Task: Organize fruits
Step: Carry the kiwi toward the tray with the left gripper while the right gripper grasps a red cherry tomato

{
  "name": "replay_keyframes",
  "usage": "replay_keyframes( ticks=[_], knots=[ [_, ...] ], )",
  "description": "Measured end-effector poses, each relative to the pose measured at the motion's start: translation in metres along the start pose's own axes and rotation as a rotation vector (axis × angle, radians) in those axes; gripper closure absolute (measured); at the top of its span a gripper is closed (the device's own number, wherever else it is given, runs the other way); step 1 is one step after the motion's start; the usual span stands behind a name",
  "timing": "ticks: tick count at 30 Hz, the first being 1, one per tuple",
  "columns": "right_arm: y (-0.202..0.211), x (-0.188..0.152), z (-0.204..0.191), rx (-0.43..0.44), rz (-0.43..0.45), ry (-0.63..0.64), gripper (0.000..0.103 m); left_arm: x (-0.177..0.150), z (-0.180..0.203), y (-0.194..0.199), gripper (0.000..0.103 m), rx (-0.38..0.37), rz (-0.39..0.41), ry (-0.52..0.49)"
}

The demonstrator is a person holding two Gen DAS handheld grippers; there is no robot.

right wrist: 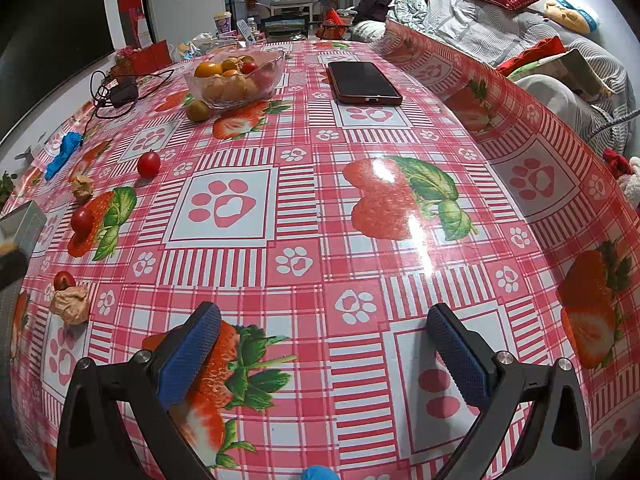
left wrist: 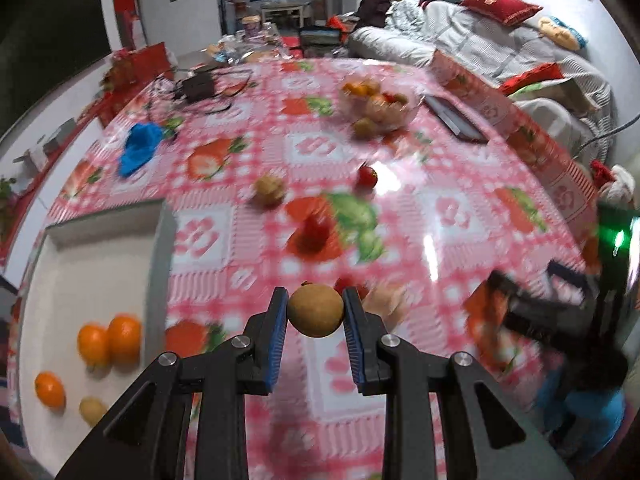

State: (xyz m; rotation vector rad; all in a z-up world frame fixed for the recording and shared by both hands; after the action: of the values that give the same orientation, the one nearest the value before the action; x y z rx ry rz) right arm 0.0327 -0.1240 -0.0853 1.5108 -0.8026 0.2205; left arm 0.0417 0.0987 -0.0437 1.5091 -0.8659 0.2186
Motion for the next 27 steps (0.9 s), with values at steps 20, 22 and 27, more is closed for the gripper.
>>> replay_keyframes(
  ticks=[20, 22, 27],
  knots=[
    [0.004, 0.006, -0.012, 0.028, -0.150, -0.010, 0.000, -0.067, -0.053, 0.046, 0.073, -0.017, 0.002, 0.145],
    [0.017, 0.006, -0.033, 0.083, -0.130, 0.057, 0.000, -0.068, -0.061, 0.048, 0.073, -0.014, 0.002, 0.155],
    [0.042, 0.001, -0.109, 0.175, -0.085, 0.312, 0.000, -0.077, -0.080, 0.053, 0.073, -0.012, 0.013, 0.203]
  ],
)
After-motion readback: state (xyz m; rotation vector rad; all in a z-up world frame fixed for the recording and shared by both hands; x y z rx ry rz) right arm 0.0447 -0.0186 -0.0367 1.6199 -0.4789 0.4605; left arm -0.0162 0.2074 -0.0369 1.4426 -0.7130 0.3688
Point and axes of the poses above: each gripper's, at about its wrist camera, not at the fingertips, and y roughly against the way its jaws point, z to its right, x to its top, the point moved 3 cm from there along -y, roughly the way its jaws point, and after that the axes turned 13 degrees about -y, right-handed, at the moved point
